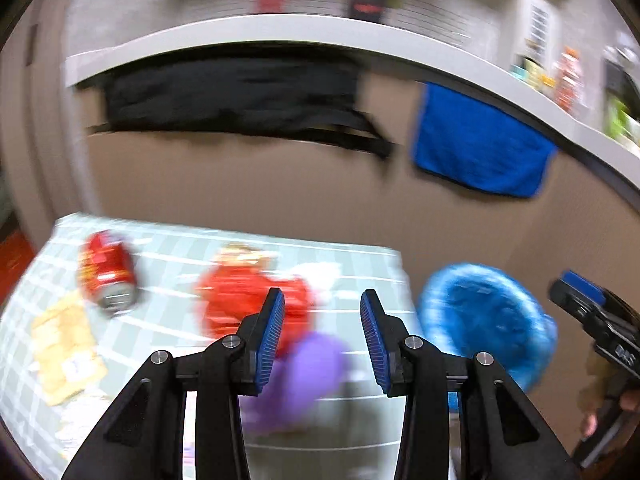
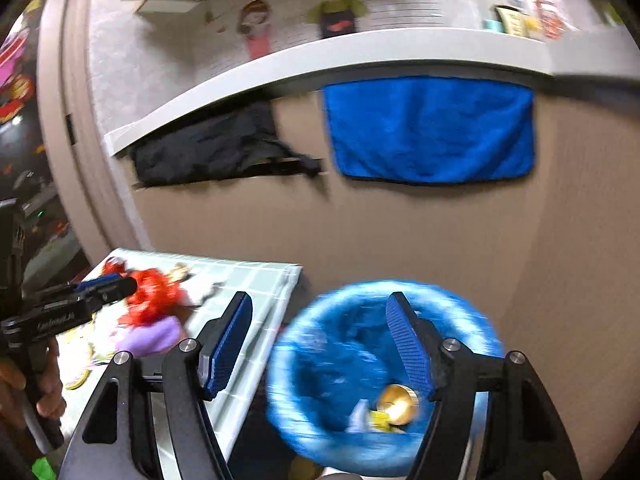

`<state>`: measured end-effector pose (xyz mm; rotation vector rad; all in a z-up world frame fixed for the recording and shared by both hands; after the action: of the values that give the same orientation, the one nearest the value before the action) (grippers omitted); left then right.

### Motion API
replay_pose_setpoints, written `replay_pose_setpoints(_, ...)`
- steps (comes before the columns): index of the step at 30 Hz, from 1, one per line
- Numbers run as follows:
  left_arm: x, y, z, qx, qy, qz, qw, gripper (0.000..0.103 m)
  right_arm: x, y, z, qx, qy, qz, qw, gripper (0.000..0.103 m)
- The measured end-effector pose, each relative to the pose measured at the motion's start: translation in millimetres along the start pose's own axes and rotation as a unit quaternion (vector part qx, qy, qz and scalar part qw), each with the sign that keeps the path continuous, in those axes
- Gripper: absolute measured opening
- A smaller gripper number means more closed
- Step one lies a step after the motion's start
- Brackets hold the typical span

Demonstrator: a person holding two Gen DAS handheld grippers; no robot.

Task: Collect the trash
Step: 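Move the left tool to the red drink can and grasp it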

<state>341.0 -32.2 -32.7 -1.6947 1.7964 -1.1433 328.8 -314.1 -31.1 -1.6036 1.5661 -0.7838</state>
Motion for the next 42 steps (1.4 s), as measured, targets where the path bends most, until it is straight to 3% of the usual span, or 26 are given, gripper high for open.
replay_pose_setpoints(4, -85, -13, -18, 0.024, -0.04, -0.078, 0.9959, 0.041, -51, -2, 7, -0.01, -0.02, -0.037, 0.999, 0.062)
replay_pose_setpoints(8, -167, -25, -18, 0.024, -0.066, -0.13, 0.9891, 0.042, -95, 2, 16, -0.027, -0.048, -0.051, 0.997, 0.062)
replay_pose_setpoints(12, -230, -24, -7, 0.008, -0.07, -0.167, 0.9834, 0.046, -132, 5, 31, -0.044, -0.061, -0.071, 0.995, 0.062)
replay_pose_setpoints(18, -299, -12, 23, -0.001, -0.047, -0.261, 0.9641, 0.049, -175, 9, 47, -0.061, -0.074, -0.096, 0.991, 0.062)
replay_pose_setpoints(22, -304, -2, 53, -0.036, -0.004, -0.294, 0.9552, 0.052, -190, 13, 55, -0.07, -0.075, -0.108, 0.989, 0.062)
replay_pose_setpoints(24, -300, 0, 66, -0.039, 0.008, -0.298, 0.9536, 0.063, -194, 16, 59, -0.075, -0.074, -0.111, 0.988, 0.062)
replay_pose_setpoints(27, -289, -1, 82, -0.045, 0.024, -0.301, 0.9522, 0.064, -195, 20, 63, -0.085, -0.075, -0.114, 0.987, 0.062)
replay_pose_setpoints(30, -274, -3, 101, -0.084, 0.04, -0.302, 0.9487, 0.063, -194, 23, 65, -0.089, -0.074, -0.117, 0.986, 0.062)
replay_pose_setpoints(32, -265, -7, 104, -0.094, 0.012, -0.274, 0.9571, 0.061, -192, 25, 66, -0.092, -0.072, -0.117, 0.986, 0.062)
replay_pose_setpoints(37, -248, -3, 101, -0.116, 0.04, -0.277, 0.9531, 0.059, -184, 28, 63, -0.095, -0.07, -0.107, 0.987, 0.062)
replay_pose_setpoints(42, -230, 0, 55, -0.089, 0.016, -0.218, 0.9717, 0.056, -185, 25, 57, -0.086, -0.075, -0.108, 0.988, 0.062)
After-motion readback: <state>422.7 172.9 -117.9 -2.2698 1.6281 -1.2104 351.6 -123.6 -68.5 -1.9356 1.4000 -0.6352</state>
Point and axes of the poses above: each gripper's, at about its wrist camera, not at the fingertips, and z roughly the way its jaws point, x to its right, y to its underside, the point moved 5 cm from there along z, roughly the way its jaws point, and after that the axes turned 8 degrees about y, right-handed, at the moved point
